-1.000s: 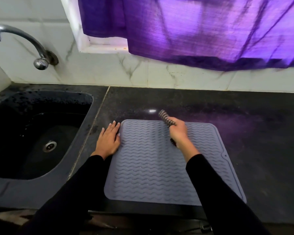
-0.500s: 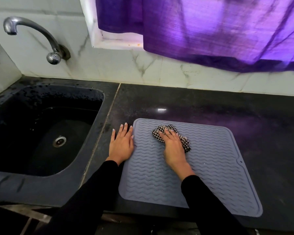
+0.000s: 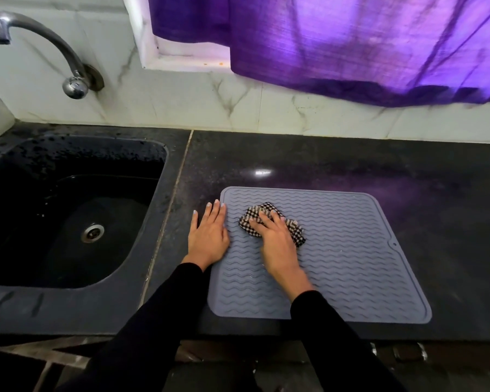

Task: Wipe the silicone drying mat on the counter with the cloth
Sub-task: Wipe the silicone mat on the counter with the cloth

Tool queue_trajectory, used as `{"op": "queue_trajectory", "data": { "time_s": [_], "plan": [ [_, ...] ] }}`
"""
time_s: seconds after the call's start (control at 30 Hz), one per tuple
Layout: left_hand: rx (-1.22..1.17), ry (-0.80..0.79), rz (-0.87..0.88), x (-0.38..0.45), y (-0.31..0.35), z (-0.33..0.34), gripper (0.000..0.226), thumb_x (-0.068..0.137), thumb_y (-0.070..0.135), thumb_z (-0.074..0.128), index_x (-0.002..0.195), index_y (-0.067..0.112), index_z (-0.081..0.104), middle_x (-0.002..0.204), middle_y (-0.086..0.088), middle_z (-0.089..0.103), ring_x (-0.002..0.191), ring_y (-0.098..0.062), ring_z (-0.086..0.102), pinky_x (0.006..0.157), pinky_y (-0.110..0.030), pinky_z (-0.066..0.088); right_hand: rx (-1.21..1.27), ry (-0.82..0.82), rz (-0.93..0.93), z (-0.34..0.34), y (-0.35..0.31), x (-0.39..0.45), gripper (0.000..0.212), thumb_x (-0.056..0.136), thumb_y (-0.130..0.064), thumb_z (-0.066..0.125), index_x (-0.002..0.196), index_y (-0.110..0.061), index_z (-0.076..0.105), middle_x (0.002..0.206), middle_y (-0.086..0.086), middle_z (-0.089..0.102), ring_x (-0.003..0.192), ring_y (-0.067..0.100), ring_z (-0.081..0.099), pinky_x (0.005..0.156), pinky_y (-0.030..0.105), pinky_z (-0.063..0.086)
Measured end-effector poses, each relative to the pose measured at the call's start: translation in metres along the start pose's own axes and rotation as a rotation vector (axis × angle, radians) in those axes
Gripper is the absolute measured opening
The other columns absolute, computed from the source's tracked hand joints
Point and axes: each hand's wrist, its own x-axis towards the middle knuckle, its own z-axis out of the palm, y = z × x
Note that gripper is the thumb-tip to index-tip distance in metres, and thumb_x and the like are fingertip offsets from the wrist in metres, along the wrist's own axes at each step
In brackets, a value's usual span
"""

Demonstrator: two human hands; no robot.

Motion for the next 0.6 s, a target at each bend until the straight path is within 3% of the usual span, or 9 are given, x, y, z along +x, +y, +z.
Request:
{"op": "queue_trajectory", "data": {
  "time_s": [0.2,0.37,0.43,0.5,0.53,0.6],
  "plan": [
    [0.020,0.089,0.101,-0.009,0.003,0.001,0.084,0.072,0.038,-0.006,0.146,0.013,0.024,0.156,0.000,0.017,0.144,-0.015,0.010,0.114,-0.036,-0.010,0.006,-0.050,-0.006,0.002,0.007,0.004,0.075,0.080,0.016,0.044,0.142,-0.026,0.036,0.155,0.000,0.024,0.145,0.021,0.013,0.115,0.026,-0.002],
    [-0.023,0.038,0.030,-0.012,0.009,-0.001,0.053,0.095,0.021,0.026,0.147,0.012,0.020,0.157,0.002,0.013,0.145,-0.014,0.008,0.116,-0.039,-0.007,0.218,-0.149,0.042,-0.009,0.013,0.011,0.068,0.081,0.017,0.038,0.136,-0.022,0.046,0.152,-0.001,0.029,0.143,0.019,0.018,0.116,0.023,0.007],
    [-0.055,0.030,0.017,-0.017,0.009,0.000,0.053,0.096,0.020,0.027,0.147,0.012,0.017,0.157,0.001,0.011,0.145,-0.014,0.006,0.116,-0.040,-0.005,0.518,-0.065,0.236,-0.015,0.011,0.014,0.062,0.082,0.018,0.036,0.130,-0.017,0.054,0.145,0.000,0.042,0.139,0.016,0.030,0.110,0.016,0.018],
    [-0.056,0.031,0.030,-0.024,0.008,0.000,0.056,0.094,0.029,0.016,0.148,0.013,0.015,0.157,0.001,0.010,0.145,-0.014,0.005,0.116,-0.039,-0.005,0.740,0.136,0.431,-0.023,0.007,0.014,0.058,0.082,0.018,0.035,0.128,-0.012,0.055,0.136,0.003,0.052,0.133,0.016,0.041,0.109,0.019,0.026],
    [-0.053,0.037,0.040,-0.026,0.008,0.000,0.064,0.088,0.036,0.006,0.148,0.013,0.015,0.157,0.001,0.010,0.145,-0.014,0.005,0.116,-0.038,-0.005,0.743,0.214,0.455,-0.027,0.005,0.010,0.058,0.082,0.018,0.035,0.128,-0.011,0.055,0.134,0.003,0.054,0.131,0.016,0.042,0.112,0.022,0.027],
    [-0.041,0.046,0.057,-0.031,0.007,0.001,0.078,0.078,0.041,-0.007,0.148,0.013,0.014,0.157,0.001,0.011,0.145,-0.014,0.005,0.116,-0.038,-0.005,0.604,0.237,0.330,-0.030,0.002,0.001,0.060,0.080,0.018,0.038,0.128,-0.014,0.056,0.138,0.002,0.050,0.135,0.016,0.037,0.117,0.031,0.021]
  ]
}}
